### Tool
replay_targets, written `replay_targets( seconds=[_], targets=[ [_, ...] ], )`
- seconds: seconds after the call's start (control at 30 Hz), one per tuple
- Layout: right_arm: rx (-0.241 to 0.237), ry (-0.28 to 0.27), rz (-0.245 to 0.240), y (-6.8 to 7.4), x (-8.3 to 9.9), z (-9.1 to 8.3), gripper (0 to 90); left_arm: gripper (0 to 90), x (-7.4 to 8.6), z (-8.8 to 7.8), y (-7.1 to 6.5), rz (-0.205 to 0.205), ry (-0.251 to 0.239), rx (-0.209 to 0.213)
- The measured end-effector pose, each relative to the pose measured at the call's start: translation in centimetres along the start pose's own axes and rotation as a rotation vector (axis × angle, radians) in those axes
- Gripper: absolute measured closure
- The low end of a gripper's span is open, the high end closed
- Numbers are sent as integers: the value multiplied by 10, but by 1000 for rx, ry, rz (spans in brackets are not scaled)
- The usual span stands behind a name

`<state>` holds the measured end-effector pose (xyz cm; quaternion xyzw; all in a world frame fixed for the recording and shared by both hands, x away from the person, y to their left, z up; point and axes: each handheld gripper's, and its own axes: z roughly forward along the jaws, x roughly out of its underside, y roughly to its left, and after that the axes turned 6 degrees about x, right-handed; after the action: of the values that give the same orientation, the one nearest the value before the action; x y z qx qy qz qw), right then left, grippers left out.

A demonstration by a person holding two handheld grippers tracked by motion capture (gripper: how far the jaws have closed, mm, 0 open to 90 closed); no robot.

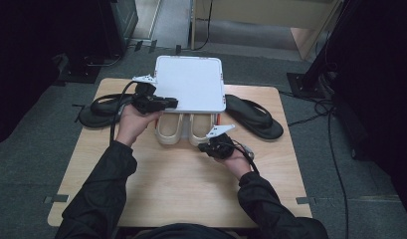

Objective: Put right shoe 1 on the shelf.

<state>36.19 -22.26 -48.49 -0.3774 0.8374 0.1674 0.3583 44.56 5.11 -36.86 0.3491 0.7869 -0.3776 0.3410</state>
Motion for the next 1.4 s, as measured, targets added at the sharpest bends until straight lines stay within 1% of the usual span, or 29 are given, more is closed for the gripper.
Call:
replay_targets(
  seconds=[0.1,0.3,0.4,0.5,0.57,0.6,0.7,0.77,0.8,0.87,0.9,0.97,1.07,1.1,1.17,1.2,1.23,1.3,1.37,1.4],
  targets=[
    [-3,-4,9,-3,0,1,848,805,0,0,0,1,1,-2],
    [-2,-1,16,-2,0,1,827,806,0,0,-1,4,-1,-3],
    [-4,0,23,-1,0,-1,817,803,0,0,-1,8,0,-10],
    [-12,-24,30,0,-2,-4,820,801,0,0,-1,5,-2,-11],
    [-6,-39,24,1,-4,-6,821,792,0,0,0,-3,-3,-1],
    [-2,-42,30,1,-5,-6,821,787,0,0,0,-3,-3,1],
    [17,-39,32,-1,-5,-6,833,789,0,0,0,-1,0,0],
    [-7,-46,47,-6,-3,-5,859,795,0,-1,-1,-2,1,-1],
    [-10,-48,41,-8,-4,-5,863,795,0,0,-1,-1,1,-3],
    [4,-46,33,-8,-4,-3,862,795,0,0,-1,0,1,-4],
    [4,-48,30,-9,-5,-2,862,794,0,-1,-1,1,2,-5],
    [0,-44,47,-9,-6,-2,855,788,0,-1,-1,0,2,-4],
    [-2,-31,51,-7,-6,-3,841,760,-1,-1,-1,-6,4,3],
    [-11,-29,55,-7,-5,-4,837,748,-1,-2,-1,-9,8,8],
    [-23,-33,61,-5,-4,-8,828,721,-2,-5,-2,-12,13,3],
    [-29,-32,58,-3,-3,-12,819,710,-2,-6,-1,-8,18,5],
    [-32,-35,56,-2,-3,-14,811,701,-1,-8,-2,-14,16,0],
    [-40,-41,54,1,-1,-20,787,697,-1,-14,-3,-14,8,-3],
    [-53,-45,48,3,0,-26,744,687,-1,-20,-5,-15,-6,-9],
    [-63,-40,60,5,0,-29,726,682,-1,-24,-7,-14,-11,-13]
  ],
)
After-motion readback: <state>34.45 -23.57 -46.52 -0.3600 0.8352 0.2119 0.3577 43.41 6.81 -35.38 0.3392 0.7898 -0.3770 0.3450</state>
